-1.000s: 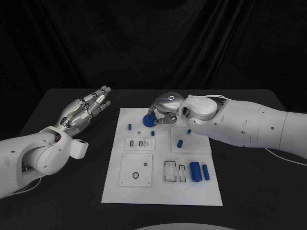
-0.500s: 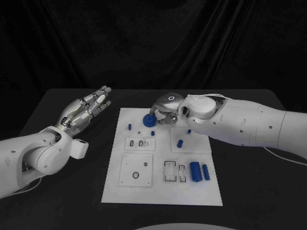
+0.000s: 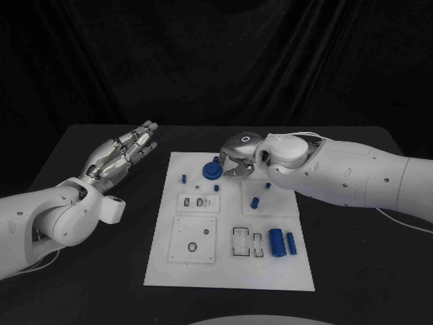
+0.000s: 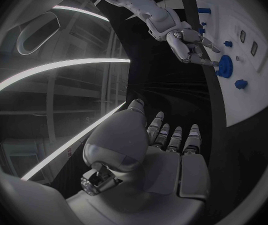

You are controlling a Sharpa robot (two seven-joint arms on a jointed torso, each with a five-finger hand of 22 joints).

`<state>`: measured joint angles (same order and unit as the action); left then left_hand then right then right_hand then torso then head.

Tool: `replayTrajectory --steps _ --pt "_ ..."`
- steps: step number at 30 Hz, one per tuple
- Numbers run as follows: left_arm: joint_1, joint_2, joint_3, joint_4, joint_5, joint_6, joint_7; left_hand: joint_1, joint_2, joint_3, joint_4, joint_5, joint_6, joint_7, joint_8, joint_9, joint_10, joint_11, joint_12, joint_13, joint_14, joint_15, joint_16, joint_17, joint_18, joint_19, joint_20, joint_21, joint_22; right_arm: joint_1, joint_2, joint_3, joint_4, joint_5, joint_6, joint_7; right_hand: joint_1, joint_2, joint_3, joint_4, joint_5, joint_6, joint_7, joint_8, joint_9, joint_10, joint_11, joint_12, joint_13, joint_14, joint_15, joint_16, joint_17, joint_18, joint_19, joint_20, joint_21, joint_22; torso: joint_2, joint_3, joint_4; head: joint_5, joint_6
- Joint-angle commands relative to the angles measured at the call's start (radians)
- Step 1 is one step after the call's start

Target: Assemble the parts on the task board

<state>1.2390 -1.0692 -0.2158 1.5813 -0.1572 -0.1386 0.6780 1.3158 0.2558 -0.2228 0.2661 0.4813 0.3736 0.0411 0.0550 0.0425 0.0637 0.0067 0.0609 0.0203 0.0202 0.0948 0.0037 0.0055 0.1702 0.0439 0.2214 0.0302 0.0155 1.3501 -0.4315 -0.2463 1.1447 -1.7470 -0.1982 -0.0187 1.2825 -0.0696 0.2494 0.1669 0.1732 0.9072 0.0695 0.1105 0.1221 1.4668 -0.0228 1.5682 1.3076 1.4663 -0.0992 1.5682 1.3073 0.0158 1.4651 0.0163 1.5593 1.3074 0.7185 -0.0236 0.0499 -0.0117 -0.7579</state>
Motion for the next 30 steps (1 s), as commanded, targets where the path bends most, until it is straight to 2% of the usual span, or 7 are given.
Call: replayTrajectory --steps 1,11,18,21,23,24,30 --pt "0.003 -0.001 0.001 0.002 0.0 0.009 0.045 0.011 -0.001 0.006 -0.002 0.005 -0.001 0.004 0.003 0.001 0.0 0.005 -0.004 -0.001 0.0 0.005 0.004 0.001 0.011 0.002 0.006 0.006 0.002 -0.001 -0.009 0.0 0.009 -0.005 -0.01 -0.017 -0.003 0.002 -0.005 0.0 -0.006 0.016 0.0 0.006 0.003 0.104 0.005 0.003 0.263 0.104 0.007 0.003 0.263 -0.011 0.096 0.005 -0.004 0.256 0.0 0.0003 -0.0008 0.001 0.001" --pt "0.003 -0.01 0.001 0.003 0.0 0.009 0.044 0.013 -0.001 0.007 -0.003 0.006 0.0 0.004 0.003 0.001 0.0 0.005 -0.004 -0.001 0.0 0.005 0.004 0.001 0.011 0.003 0.006 0.006 0.002 0.009 -0.058 0.0 0.047 -0.005 -0.084 -0.027 0.004 0.005 -0.002 -0.005 -0.004 0.052 -0.01 0.017 0.012 0.104 -0.003 0.003 0.263 0.104 0.003 0.003 0.263 -0.009 0.091 0.003 -0.012 0.253 0.0 0.0007 -0.0015 0.001 0.004" --pt "0.003 -0.013 0.001 0.001 0.0 0.01 0.043 0.014 -0.001 0.008 -0.004 0.008 0.0 0.004 0.003 0.001 0.0 0.005 -0.004 -0.001 0.0 0.005 0.004 0.001 0.011 0.003 0.006 0.006 0.002 0.063 -0.142 0.0 0.135 -0.005 -0.1 -0.057 0.007 0.004 -0.002 -0.004 -0.01 0.039 -0.01 0.004 0.009 0.104 -0.004 0.003 0.263 0.104 0.001 0.002 0.262 -0.005 0.084 0.001 -0.024 0.248 0.0 0.0007 -0.0019 -0.001 0.012" --pt "0.003 -0.015 0.001 0.0 0.0 0.009 0.042 0.014 -0.001 0.008 -0.004 0.008 0.0 0.004 0.003 0.001 0.0 0.005 -0.004 -0.001 0.0 0.005 0.004 0.001 0.011 0.003 0.006 0.006 0.002 0.093 -0.196 0.0 0.191 -0.005 -0.07 -0.082 -0.005 0.001 -0.007 0.014 -0.016 0.03 -0.027 -0.017 0.001 0.083 -0.021 -0.035 0.229 0.08 -0.008 -0.081 0.163 0.004 0.064 -0.008 -0.059 0.233 0.0 0.0006 -0.0012 -0.003 0.015" --pt "0.003 -0.016 0.001 -0.002 0.0 0.008 0.042 0.015 -0.001 0.009 -0.005 0.009 0.002 0.004 0.003 0.002 0.001 0.005 -0.003 -0.001 0.0 0.005 0.004 0.001 0.011 0.003 0.006 0.007 0.002 0.114 -0.238 0.0 0.231 -0.005 -0.045 -0.099 -0.007 -0.002 -0.01 0.023 -0.02 0.032 -0.04 -0.034 -0.008 0.043 -0.026 -0.182 0.099 0.053 -0.013 -0.217 0.004 0.017 0.039 -0.012 -0.114 0.211 0.0 0.0004 -0.0022 -0.006 0.019" --pt "0.003 -0.015 0.001 -0.003 0.0 0.008 0.043 0.015 -0.001 0.009 -0.005 0.009 0.002 0.004 0.003 0.002 0.001 0.005 -0.003 -0.001 0.0 0.005 0.004 0.001 0.011 0.003 0.006 0.007 0.002 0.121 -0.256 0.0 0.247 -0.005 -0.037 -0.107 -0.016 -0.003 -0.015 0.032 -0.026 0.034 -0.031 -0.039 -0.011 0.041 -0.029 -0.22 0.067 0.052 -0.011 -0.243 -0.028 0.02 0.033 -0.008 -0.129 0.205 0.0 0.0004 -0.002 -0.007 0.023" --pt "0.003 -0.012 0.001 -0.004 0.0 0.004 0.057 0.033 -0.004 0.018 -0.013 0.024 0.039 0.01 0.013 0.006 0.047 0.014 0.034 0.01 0.024 0.028 0.013 0.008 0.012 0.024 0.035 0.021 0.007 0.142 -0.363 0.0 0.317 -0.005 0.003 -0.129 -0.029 -0.003 -0.026 0.053 -0.043 0.03 -0.039 -0.043 -0.022 0.023 -0.023 -0.471 -0.144 0.034 0.005 -0.393 -0.223 0.03 0.017 0.001 -0.182 0.185 -0.001 0.0002 -0.0023 -0.006 0.019"
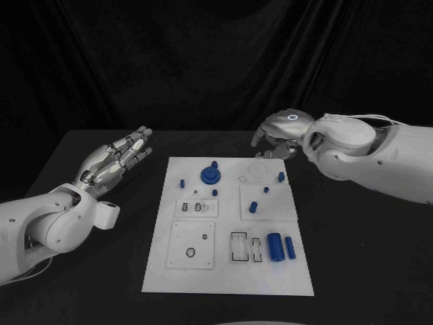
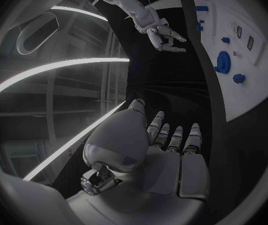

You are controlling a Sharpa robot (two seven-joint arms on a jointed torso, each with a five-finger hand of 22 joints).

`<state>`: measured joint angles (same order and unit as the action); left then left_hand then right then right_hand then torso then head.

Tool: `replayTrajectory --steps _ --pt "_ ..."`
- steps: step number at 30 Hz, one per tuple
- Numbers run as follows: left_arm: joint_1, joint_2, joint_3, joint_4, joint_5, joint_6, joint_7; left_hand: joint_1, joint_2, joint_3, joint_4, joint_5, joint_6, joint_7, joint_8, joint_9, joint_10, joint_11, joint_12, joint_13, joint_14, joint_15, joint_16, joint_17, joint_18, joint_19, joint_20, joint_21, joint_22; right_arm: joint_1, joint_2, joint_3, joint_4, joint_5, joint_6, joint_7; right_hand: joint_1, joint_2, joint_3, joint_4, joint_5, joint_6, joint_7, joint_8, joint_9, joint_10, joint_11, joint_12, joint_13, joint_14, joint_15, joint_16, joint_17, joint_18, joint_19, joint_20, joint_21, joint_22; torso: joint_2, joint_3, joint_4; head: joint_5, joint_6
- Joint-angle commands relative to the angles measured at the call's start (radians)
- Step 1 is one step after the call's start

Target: Assemble the parts on the task board

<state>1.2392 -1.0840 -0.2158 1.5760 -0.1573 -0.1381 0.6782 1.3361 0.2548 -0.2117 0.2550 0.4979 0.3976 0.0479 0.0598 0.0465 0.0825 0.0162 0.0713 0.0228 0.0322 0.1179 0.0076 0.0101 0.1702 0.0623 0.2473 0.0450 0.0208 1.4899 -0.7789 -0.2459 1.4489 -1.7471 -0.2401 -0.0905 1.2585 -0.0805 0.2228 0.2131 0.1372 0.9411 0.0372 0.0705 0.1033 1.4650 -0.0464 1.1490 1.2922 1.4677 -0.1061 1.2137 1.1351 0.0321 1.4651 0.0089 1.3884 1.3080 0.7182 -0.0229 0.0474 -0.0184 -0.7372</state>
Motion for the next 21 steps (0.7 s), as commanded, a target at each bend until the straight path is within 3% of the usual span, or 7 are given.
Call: replayTrajectory --steps 1,5,8,11,13,16,21 --pt "0.003 0.003 0.001 0.002 0.001 0.004 0.059 0.015 -0.004 0.008 -0.002 0.009 0.02 0.004 0.009 0.002 0.033 0.008 0.028 0.008 0.017 0.004 0.011 0.004 0.012 0.008 0.01 0.008 0.003 0.002 -0.037 -0.001 0.02 -0.005 0.055 -0.061 -0.006 0.007 -0.001 0.008 -0.01 -0.008 -0.005 -0.004 -0.005 0.026 0.001 -0.067 -0.142 0.033 0.012 -0.044 -0.061 0.014 0.016 0.009 -0.017 0.183 -0.002 -0.0009 -0.0013 0.002 -0.003" --pt "0.003 0.004 0.001 -0.001 0.001 0.007 0.059 0.019 -0.004 0.01 -0.002 0.013 0.025 0.007 0.01 0.002 0.035 0.01 0.031 0.008 0.026 0.005 0.014 0.006 0.012 0.01 0.011 0.009 0.003 -0.014 -0.09 -0.001 0.032 0.013 0.069 -0.066 -0.004 0.008 -0.002 0.011 -0.014 -0.015 -0.005 -0.004 -0.01 0.021 0.0 -0.11 -0.177 0.028 0.006 -0.073 -0.101 0.022 0.006 0.006 -0.047 0.171 -0.003 -0.0013 -0.0054 0.001 -0.001" --pt "0.003 0.005 0.001 -0.002 0.001 0.008 0.059 0.019 -0.004 0.01 -0.002 0.014 0.025 0.007 0.01 0.002 0.034 0.011 0.03 0.007 0.026 0.006 0.014 0.006 0.012 0.01 0.011 0.009 0.003 -0.034 -0.117 -0.001 0.032 0.041 0.064 -0.064 0.008 0.007 0.0 0.005 -0.013 -0.016 -0.005 -0.003 -0.012 0.018 -0.002 -0.12 -0.184 0.027 0.004 -0.078 -0.11 0.023 0.005 0.005 -0.055 0.168 -0.004 -0.0011 -0.0094 0.002 -0.009" --pt "0.003 0.006 0.001 -0.005 0.001 0.01 0.058 0.02 -0.004 0.01 -0.002 0.015 0.024 0.007 0.01 0.002 0.032 0.011 0.029 0.007 0.027 0.006 0.015 0.006 0.012 0.01 0.011 0.009 0.003 -0.054 -0.137 -0.001 0.029 0.056 0.052 -0.06 0.017 0.003 0.0 0.002 -0.01 -0.01 -0.002 0.0 -0.013 0.049 -0.005 0.015 -0.072 0.046 -0.002 -0.012 -0.039 0.009 0.032 0.0 0.005 0.192 -0.003 -0.0004 -0.0073 -0.005 -0.001" --pt "0.003 0.008 0.001 -0.006 0.001 0.011 0.057 0.021 -0.004 0.011 -0.002 0.017 0.023 0.007 0.01 0.002 0.031 0.011 0.029 0.007 0.027 0.007 0.015 0.006 0.012 0.01 0.011 0.009 0.003 -0.068 -0.148 -0.001 0.028 0.063 0.04 -0.059 0.015 -0.001 -0.003 0.006 -0.013 -0.007 -0.004 0.0 -0.014 0.059 -0.008 0.075 -0.023 0.05 -0.003 0.007 -0.022 0.005 0.04 -0.002 0.021 0.2 -0.002 0.0008 -0.0061 -0.011 -0.004" --pt "0.003 0.009 0.001 -0.007 0.001 0.014 0.055 0.023 -0.004 0.012 -0.003 0.019 0.022 0.008 0.009 0.002 0.029 0.011 0.028 0.006 0.028 0.007 0.015 0.006 0.012 0.01 0.011 0.009 0.003 -0.086 -0.16 -0.001 0.026 0.068 0.024 -0.061 0.021 -0.004 -0.006 0.013 -0.018 0.023 0.0 0.013 -0.008 0.068 -0.006 0.15 0.039 0.059 -0.008 0.064 0.034 -0.005 0.06 -0.008 0.067 0.22 -0.003 0.0003 -0.0073 -0.008 0.001" --pt "0.003 0.011 0.001 -0.01 0.001 0.018 0.054 0.024 -0.005 0.012 -0.003 0.021 0.022 0.008 0.009 0.002 0.028 0.012 0.027 0.006 0.027 0.008 0.014 0.006 0.012 0.011 0.012 0.009 0.003 -0.103 -0.165 -0.001 0.018 0.072 0.0 -0.061 0.024 -0.009 -0.009 0.016 -0.022 0.039 0.001 0.021 -0.003 0.069 -0.005 0.176 0.06 0.06 -0.008 0.085 0.052 -0.01 0.068 -0.009 0.087 0.229 -0.003 -0.0012 -0.0066 -0.006 -0.002"
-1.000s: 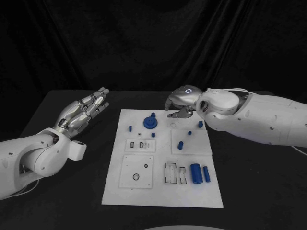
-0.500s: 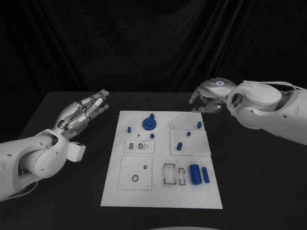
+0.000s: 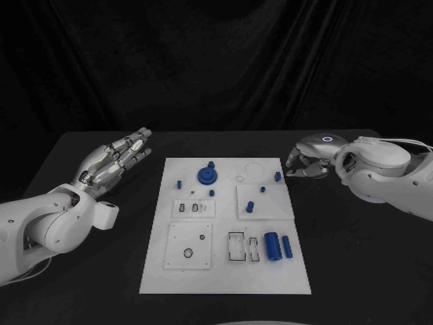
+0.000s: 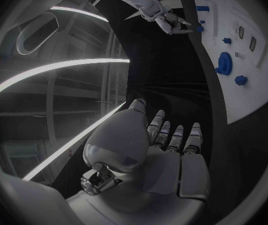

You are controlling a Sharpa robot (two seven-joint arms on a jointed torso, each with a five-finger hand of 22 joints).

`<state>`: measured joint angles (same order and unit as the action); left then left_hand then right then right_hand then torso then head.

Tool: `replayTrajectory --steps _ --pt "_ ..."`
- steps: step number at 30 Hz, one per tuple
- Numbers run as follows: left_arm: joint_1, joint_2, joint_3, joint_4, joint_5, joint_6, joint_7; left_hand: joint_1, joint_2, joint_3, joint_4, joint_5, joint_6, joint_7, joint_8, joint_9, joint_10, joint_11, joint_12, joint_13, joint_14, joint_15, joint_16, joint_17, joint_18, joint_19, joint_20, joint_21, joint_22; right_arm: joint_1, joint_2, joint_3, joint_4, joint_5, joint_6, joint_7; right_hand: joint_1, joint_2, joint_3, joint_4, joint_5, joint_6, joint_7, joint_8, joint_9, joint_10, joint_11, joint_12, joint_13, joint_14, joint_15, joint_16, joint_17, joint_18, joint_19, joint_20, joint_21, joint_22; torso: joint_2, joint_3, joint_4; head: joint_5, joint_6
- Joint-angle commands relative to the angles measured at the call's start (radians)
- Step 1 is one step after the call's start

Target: Assemble the parts on the task board

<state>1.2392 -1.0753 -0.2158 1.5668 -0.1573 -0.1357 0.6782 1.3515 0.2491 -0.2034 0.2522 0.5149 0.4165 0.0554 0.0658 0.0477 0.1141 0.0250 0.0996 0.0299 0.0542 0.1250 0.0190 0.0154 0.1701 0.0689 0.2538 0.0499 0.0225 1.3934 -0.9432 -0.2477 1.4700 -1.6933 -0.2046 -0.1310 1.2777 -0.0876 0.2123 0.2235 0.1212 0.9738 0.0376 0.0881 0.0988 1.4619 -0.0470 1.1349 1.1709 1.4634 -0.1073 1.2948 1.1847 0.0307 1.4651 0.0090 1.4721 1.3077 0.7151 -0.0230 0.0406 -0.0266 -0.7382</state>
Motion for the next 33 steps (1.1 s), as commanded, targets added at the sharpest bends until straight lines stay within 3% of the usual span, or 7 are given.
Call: replayTrajectory --steps 1,4,12,18,33 --pt "0.003 0.002 0.001 -0.001 0.001 0.016 0.053 0.009 0.001 0.004 -0.001 0.004 0.003 0.0 0.003 0.0 -0.004 0.003 -0.001 -0.001 0.005 0.001 0.003 0.001 0.012 0.004 0.005 0.005 0.001 -0.009 -0.001 0.001 -0.005 0.018 -0.04 -0.02 0.003 -0.005 -0.002 0.011 -0.021 0.005 0.002 0.003 0.002 0.072 -0.004 0.198 0.187 0.064 -0.008 0.012 0.008 -0.01 0.071 -0.009 0.01 0.232 0.0 -0.0007 -0.0001 0.004 -0.005" --pt "0.003 0.003 0.001 -0.003 0.001 0.017 0.052 0.009 0.001 0.004 -0.001 0.006 0.001 0.001 0.003 0.0 -0.005 0.003 -0.001 -0.001 0.005 0.001 0.003 0.001 0.012 0.004 0.005 0.004 0.001 -0.016 0.0 0.001 -0.011 0.019 -0.052 -0.017 0.001 -0.01 -0.007 0.018 -0.037 0.001 0.004 0.001 0.003 0.071 -0.003 0.207 0.193 0.063 -0.008 0.019 0.012 -0.011 0.073 -0.01 0.016 0.235 0.0 0.0004 -0.002 0.008 -0.005" --pt "0.003 0.002 0.001 -0.005 0.001 0.02 0.049 0.011 0.001 0.006 -0.001 0.01 0.0 0.001 0.003 0.0 -0.006 0.004 -0.002 -0.002 0.005 0.002 0.002 0.0 0.012 0.004 0.006 0.004 0.001 -0.029 0.011 0.001 -0.024 0.02 -0.072 -0.002 -0.006 -0.02 -0.016 0.033 -0.061 -0.01 0.005 -0.004 0.003 0.069 -0.002 0.211 0.196 0.061 -0.008 0.026 0.013 -0.012 0.073 -0.01 0.018 0.237 0.001 -0.0007 -0.0004 0.008 -0.005" --pt "0.003 0.001 0.001 -0.005 0.001 0.02 0.047 0.012 0.001 0.006 -0.001 0.012 -0.001 0.001 0.002 0.0 -0.007 0.005 -0.002 -0.002 0.004 0.002 0.002 0.0 0.012 0.004 0.006 0.004 0.001 -0.035 0.019 0.001 -0.032 0.02 -0.084 0.007 -0.003 -0.021 -0.016 0.036 -0.058 -0.019 0.005 -0.008 0.002 0.071 -0.002 0.229 0.212 0.06 -0.007 0.025 0.01 -0.011 0.072 -0.009 0.015 0.236 0.0 -0.0015 0.0003 0.009 -0.012" --pt "0.003 0.002 0.001 -0.007 0.001 0.024 0.043 0.014 0.001 0.008 -0.002 0.016 -0.001 0.003 0.002 0.0 -0.007 0.007 -0.001 -0.002 0.003 0.001 0.001 0.0 0.012 0.004 0.007 0.004 0.0 -0.041 0.044 0.001 -0.047 0.02 -0.078 0.015 0.02 -0.03 -0.016 0.048 -0.038 -0.039 0.007 -0.012 0.006 0.082 -0.002 0.337 0.309 0.063 -0.005 0.076 0.069 -0.01 0.07 -0.008 0.013 0.236 -0.001 -0.0019 -0.0004 0.016 -0.017"
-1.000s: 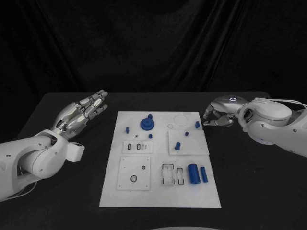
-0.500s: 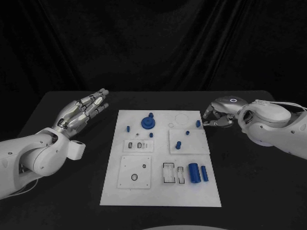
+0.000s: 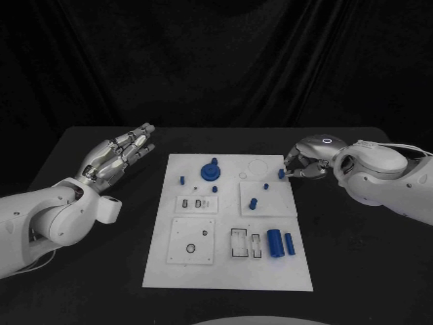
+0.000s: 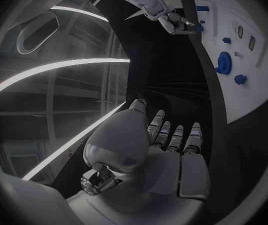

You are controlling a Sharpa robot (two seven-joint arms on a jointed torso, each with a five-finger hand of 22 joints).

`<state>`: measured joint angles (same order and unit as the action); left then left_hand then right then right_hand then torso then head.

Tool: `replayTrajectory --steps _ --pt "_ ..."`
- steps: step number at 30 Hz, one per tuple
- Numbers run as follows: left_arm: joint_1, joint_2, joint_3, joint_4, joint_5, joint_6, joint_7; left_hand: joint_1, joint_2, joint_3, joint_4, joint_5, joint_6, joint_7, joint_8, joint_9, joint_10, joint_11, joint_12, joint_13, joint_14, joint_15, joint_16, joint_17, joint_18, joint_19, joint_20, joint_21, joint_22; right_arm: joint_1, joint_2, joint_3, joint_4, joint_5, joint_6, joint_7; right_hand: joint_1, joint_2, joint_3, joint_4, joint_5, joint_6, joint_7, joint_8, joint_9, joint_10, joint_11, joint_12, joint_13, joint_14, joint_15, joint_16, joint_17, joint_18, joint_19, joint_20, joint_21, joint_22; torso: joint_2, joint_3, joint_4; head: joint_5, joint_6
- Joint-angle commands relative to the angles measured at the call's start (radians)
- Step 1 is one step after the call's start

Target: Assemble the parts on the task board

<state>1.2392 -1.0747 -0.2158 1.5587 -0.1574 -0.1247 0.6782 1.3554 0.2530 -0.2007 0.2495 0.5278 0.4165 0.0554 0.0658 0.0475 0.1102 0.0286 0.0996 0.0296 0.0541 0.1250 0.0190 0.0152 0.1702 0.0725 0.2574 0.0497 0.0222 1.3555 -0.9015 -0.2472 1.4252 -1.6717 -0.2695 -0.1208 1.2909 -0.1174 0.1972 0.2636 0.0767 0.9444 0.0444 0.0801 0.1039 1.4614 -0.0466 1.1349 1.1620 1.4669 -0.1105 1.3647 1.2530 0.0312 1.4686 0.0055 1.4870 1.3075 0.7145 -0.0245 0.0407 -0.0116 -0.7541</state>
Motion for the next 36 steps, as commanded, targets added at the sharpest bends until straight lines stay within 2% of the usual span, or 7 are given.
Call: replayTrajectory --steps 1,10,15,23,29,36 --pt "0.003 0.001 0.001 0.001 0.001 0.013 0.042 0.01 -0.003 0.005 0.001 0.003 -0.001 0.003 0.002 0.0 -0.003 0.003 -0.001 -0.001 0.003 0.001 0.001 0.0 0.012 0.0 0.003 0.004 0.001 -0.004 0.004 0.001 -0.004 -0.002 -0.011 0.005 0.008 -0.001 0.0 0.008 0.008 -0.012 -0.001 -0.005 0.0 0.084 -0.003 0.344 0.324 0.06 -0.002 0.008 0.002 -0.011 0.067 -0.004 -0.002 0.237 0.0 -0.0003 0.0 0.0 -0.001" --pt "0.003 0.001 0.001 0.0 0.001 0.015 0.041 0.011 -0.002 0.005 0.001 0.004 -0.001 0.003 0.002 0.0 -0.003 0.004 0.0 -0.001 0.002 0.0 0.001 0.0 0.012 0.0 0.003 0.004 0.001 -0.009 0.016 0.001 -0.015 -0.002 -0.004 0.011 0.02 -0.006 0.0 0.011 0.03 -0.037 -0.001 -0.008 0.001 0.094 -0.003 0.394 0.371 0.066 0.002 0.052 0.063 0.001 0.045 -0.001 -0.053 0.221 0.0 0.0 0.0007 0.001 0.0" --pt "0.003 -0.001 0.001 0.001 0.001 0.017 0.04 0.012 -0.003 0.006 0.0 0.006 0.0 0.005 0.002 0.0 -0.001 0.007 0.002 -0.001 0.002 0.0 0.001 0.0 0.011 0.0 0.004 0.004 0.001 -0.013 0.025 0.001 -0.023 -0.002 -0.006 0.013 0.023 -0.005 0.001 0.012 0.035 -0.039 0.001 -0.006 0.003 0.096 -0.002 0.401 0.377 0.068 0.003 0.066 0.083 0.003 0.04 0.0 -0.065 0.217 0.0 0.0002 -0.0002 0.004 -0.004" --pt "0.003 -0.004 0.001 0.003 0.001 0.018 0.039 0.012 -0.003 0.006 0.0 0.006 0.0 0.005 0.002 0.0 -0.001 0.007 0.002 -0.001 0.002 0.0 0.001 0.0 0.011 0.0 0.004 0.004 0.001 -0.019 0.037 0.001 -0.034 -0.002 -0.004 0.015 0.037 -0.004 0.005 0.005 0.071 -0.029 0.002 0.004 0.011 0.098 0.0 0.409 0.384 0.067 0.005 0.072 0.089 0.005 0.037 0.002 -0.074 0.215 0.0 0.0003 0.0001 0.004 -0.007" --pt "0.003 -0.004 0.001 0.003 0.001 0.02 0.039 0.012 -0.003 0.006 0.0 0.006 0.0 0.005 0.002 0.0 -0.001 0.007 0.002 -0.001 0.002 0.0 0.001 0.0 0.011 0.0 0.004 0.004 0.001 -0.022 0.044 0.001 -0.037 -0.002 -0.003 0.017 0.041 -0.005 0.006 0.002 0.075 -0.026 0.002 0.007 0.013 0.098 0.0 0.41 0.385 0.067 0.005 0.073 0.09 0.005 0.037 0.003 -0.073 0.215 0.001 0.0 -0.0009 0.003 -0.009" --pt "0.003 -0.004 0.001 0.004 0.001 0.021 0.038 0.013 -0.003 0.007 0.0 0.006 0.001 0.007 0.003 0.0 0.0 0.01 0.003 0.0 0.002 -0.001 0.001 0.0 0.011 0.0 0.005 0.004 0.001 -0.025 0.048 0.001 -0.041 -0.002 0.001 0.017 0.053 -0.007 0.007 -0.008 0.078 -0.002 0.001 0.024 0.029 0.1 -0.001 0.416 0.391 0.066 0.004 0.074 0.091 0.005 0.037 0.002 -0.074 0.215 0.001 0.0004 -0.0009 0.001 -0.01"
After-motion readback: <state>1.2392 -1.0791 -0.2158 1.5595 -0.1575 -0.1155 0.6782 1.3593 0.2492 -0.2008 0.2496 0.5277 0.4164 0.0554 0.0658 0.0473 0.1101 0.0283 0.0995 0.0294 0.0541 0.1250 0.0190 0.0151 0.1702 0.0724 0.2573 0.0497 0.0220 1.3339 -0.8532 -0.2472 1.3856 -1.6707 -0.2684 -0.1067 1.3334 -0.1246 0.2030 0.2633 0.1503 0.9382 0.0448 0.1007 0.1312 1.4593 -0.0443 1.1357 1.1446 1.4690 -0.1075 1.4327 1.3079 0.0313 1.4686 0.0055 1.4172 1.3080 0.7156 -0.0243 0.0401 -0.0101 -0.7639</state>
